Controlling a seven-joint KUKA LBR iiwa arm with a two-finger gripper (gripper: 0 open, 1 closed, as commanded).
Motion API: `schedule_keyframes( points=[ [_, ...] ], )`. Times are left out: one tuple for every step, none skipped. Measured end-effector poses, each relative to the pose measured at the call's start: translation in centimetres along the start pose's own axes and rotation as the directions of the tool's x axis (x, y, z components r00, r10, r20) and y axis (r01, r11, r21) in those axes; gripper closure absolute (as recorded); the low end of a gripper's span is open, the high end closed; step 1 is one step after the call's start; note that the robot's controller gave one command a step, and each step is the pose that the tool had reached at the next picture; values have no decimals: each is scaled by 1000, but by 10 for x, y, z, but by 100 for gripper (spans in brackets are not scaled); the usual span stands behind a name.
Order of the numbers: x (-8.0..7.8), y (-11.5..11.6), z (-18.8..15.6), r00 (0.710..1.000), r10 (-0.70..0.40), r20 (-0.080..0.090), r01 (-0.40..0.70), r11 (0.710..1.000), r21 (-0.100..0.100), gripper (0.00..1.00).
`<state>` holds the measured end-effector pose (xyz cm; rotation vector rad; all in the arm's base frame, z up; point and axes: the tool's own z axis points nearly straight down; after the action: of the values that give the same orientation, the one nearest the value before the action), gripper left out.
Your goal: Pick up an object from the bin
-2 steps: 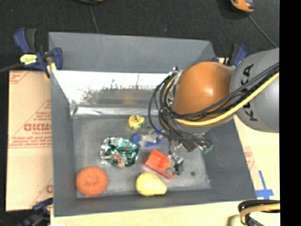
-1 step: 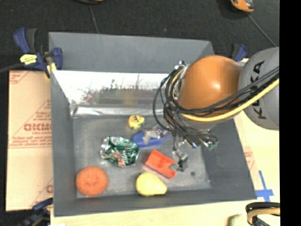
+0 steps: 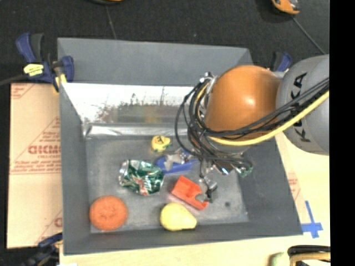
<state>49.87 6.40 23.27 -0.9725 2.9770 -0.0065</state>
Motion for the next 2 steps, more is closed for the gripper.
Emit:
schedule_keyframes(
  points=[
    [-9, -4, 40, 997, 81, 4, -81, 997, 0, 0],
    [7, 7, 72, 984, 176, 6, -176, 984, 1, 0]
  ],
)
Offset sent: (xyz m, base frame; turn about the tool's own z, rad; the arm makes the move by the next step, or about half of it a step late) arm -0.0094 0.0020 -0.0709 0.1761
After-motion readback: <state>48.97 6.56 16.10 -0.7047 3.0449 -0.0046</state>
